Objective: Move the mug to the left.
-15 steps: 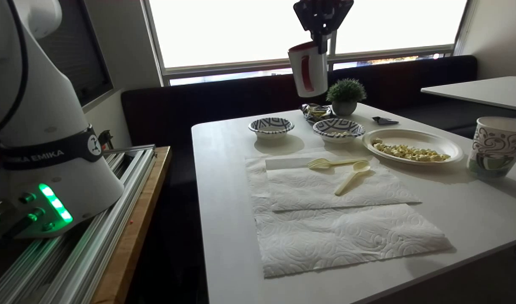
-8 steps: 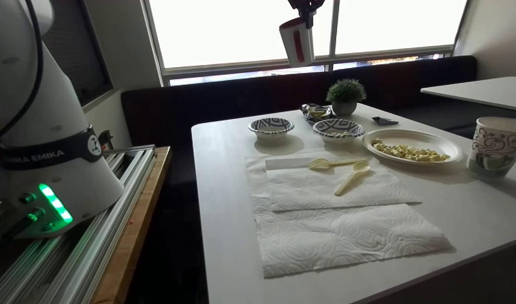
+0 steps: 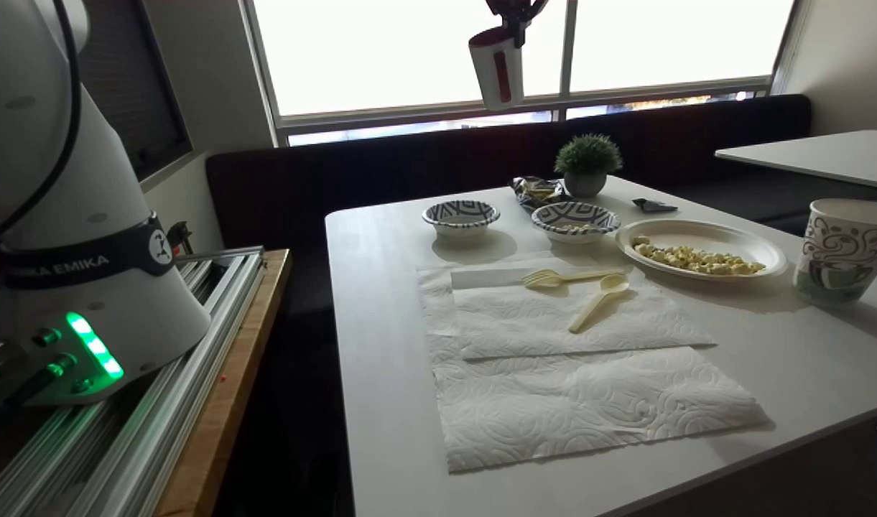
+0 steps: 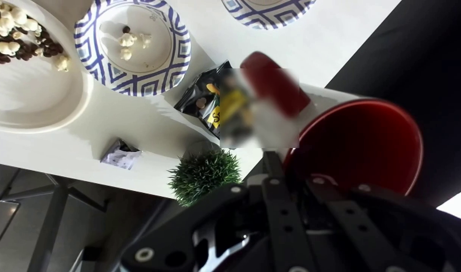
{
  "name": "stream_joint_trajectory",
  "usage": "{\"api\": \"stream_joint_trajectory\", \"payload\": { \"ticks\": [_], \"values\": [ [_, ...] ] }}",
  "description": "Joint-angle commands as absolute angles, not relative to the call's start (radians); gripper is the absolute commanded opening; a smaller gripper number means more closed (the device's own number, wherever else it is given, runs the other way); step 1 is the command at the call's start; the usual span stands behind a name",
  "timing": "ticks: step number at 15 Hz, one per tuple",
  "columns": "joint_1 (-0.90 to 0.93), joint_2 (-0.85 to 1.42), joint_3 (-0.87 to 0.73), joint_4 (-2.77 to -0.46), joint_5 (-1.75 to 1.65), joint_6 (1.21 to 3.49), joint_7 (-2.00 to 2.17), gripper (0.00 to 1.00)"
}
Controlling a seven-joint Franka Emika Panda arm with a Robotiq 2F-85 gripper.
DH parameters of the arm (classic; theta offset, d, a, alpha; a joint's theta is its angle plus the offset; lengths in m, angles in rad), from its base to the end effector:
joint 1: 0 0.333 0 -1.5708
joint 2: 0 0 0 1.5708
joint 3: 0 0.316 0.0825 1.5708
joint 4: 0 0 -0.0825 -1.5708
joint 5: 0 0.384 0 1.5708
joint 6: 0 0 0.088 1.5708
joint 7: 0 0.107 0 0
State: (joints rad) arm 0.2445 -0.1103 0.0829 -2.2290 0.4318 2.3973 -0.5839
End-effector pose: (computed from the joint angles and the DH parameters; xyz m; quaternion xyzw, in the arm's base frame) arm 0.5028 0.1750 0.4483 -0.9289 -0.3043 -0.1556 0.1424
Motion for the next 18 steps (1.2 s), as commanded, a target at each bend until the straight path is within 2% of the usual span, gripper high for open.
{"api": "stream_joint_trajectory", "payload": {
  "ticks": [1,10,18],
  "values": [
    [0.247,-0.059,0.116,-2.168,0.413,2.366,-0.605,0.02],
    [0.25,0.214,0.243,-1.894,0.29,2.281,-0.601,0.02],
    [0.259,0.39,0.288,-1.765,0.168,2.244,-0.569,0.02]
  ]
}}
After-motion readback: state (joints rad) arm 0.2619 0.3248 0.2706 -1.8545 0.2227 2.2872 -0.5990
